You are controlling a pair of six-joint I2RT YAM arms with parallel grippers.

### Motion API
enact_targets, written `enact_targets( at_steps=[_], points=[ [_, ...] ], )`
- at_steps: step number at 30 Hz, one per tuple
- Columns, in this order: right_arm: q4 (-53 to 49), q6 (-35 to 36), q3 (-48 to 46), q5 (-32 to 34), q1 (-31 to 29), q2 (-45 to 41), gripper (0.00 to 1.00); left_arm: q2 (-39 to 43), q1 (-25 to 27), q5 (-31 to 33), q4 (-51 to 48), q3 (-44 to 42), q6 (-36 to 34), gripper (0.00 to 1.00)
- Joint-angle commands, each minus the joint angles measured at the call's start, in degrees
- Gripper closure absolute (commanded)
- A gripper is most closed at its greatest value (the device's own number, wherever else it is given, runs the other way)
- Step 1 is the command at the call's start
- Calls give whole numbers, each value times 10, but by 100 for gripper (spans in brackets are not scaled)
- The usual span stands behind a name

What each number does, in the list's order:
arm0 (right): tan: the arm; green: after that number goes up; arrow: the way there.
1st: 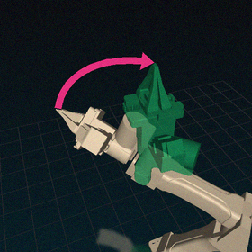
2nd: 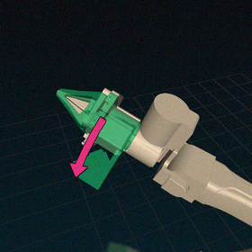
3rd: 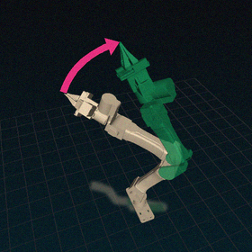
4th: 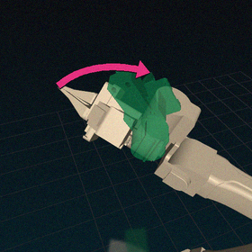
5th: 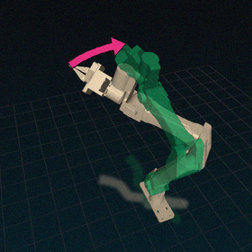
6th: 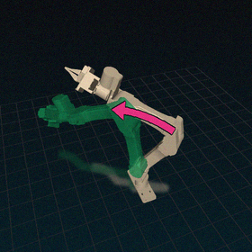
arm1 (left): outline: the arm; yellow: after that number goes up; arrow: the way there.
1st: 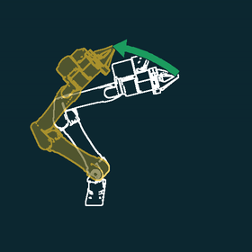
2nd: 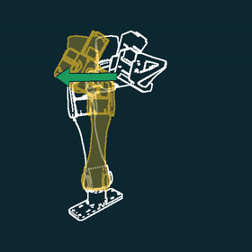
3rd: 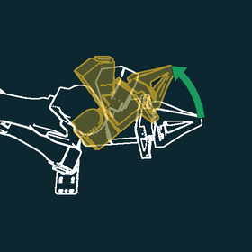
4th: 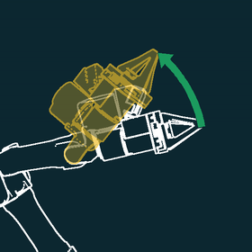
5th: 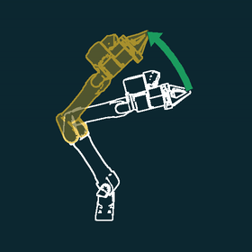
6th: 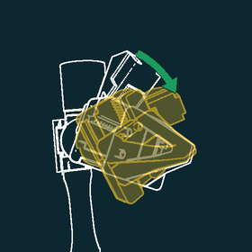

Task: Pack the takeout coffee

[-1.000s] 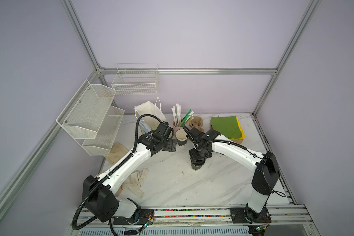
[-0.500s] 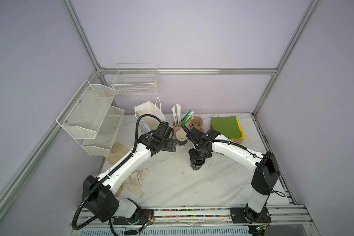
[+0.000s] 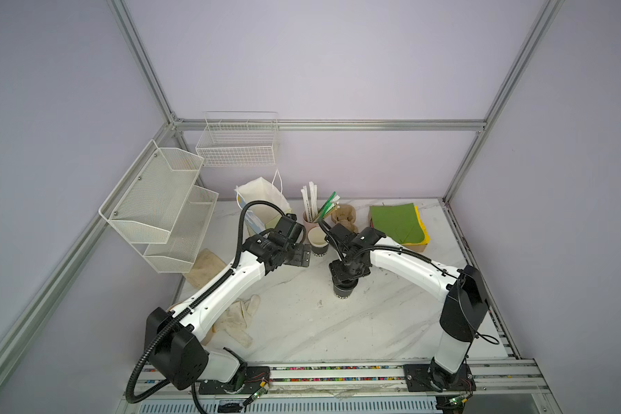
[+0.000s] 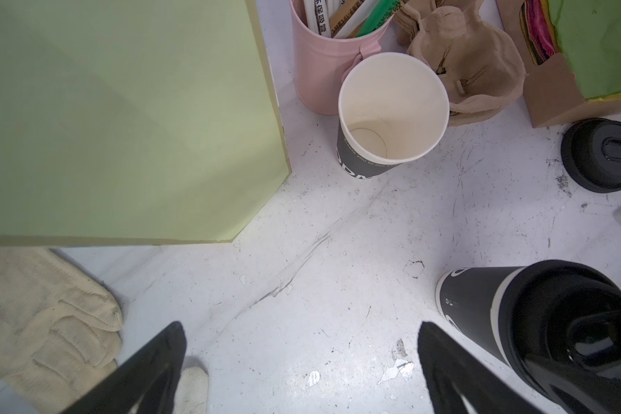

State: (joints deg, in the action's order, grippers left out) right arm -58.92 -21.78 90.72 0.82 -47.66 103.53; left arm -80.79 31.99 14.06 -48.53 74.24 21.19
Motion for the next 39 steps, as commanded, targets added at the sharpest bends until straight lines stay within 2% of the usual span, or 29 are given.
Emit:
enact_targets(
  at_steps=[1, 11, 30, 37, 39],
  points=[
    [8, -3, -25, 3, -5, 32, 27, 3, 7, -3, 5, 18, -10, 0],
    [-23, -6, 20, 16, -11, 18, 22, 3, 9, -9, 5, 19, -11, 0],
    [-34, 1, 46, 29, -12, 7, 14, 3, 16, -22, 7, 18, -11, 0],
    [-28, 5, 33, 19, -12, -10, 15, 3, 26, -53, 14, 14, 0, 0],
    [-21, 7, 19, 15, -13, -17, 15, 3, 27, -85, 15, 12, 16, 0]
  ],
)
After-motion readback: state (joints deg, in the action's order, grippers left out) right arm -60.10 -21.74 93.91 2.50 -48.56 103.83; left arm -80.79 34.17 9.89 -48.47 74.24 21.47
